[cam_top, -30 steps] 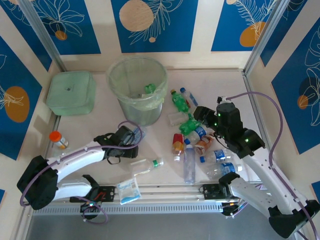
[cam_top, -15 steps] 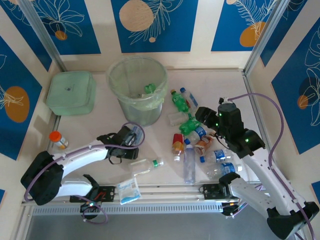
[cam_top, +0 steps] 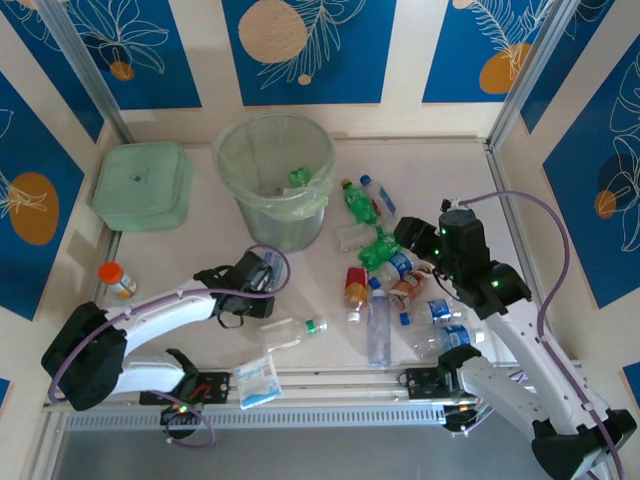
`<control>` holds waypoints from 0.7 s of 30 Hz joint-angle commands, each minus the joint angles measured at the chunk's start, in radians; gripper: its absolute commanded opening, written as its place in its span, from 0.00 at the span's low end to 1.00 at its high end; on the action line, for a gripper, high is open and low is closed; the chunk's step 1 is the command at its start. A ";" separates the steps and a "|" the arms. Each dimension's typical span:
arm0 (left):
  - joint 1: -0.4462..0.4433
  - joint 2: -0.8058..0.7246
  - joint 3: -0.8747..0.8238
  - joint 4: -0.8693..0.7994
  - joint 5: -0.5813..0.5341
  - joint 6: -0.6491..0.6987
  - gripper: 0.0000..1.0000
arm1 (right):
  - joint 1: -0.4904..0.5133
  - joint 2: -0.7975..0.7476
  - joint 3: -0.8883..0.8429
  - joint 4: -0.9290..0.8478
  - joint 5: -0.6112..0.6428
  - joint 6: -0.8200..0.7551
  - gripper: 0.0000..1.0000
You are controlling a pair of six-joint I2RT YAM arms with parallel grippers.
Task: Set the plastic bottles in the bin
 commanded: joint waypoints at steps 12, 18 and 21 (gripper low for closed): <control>-0.019 0.013 0.030 -0.007 0.021 0.014 0.29 | -0.019 -0.045 -0.029 -0.013 -0.011 0.011 0.71; -0.046 -0.025 0.071 -0.059 0.007 0.047 0.24 | -0.022 -0.048 -0.031 -0.010 -0.015 0.012 0.71; -0.063 -0.046 0.087 -0.072 0.013 0.055 0.20 | -0.022 -0.050 -0.033 -0.010 -0.012 0.012 0.71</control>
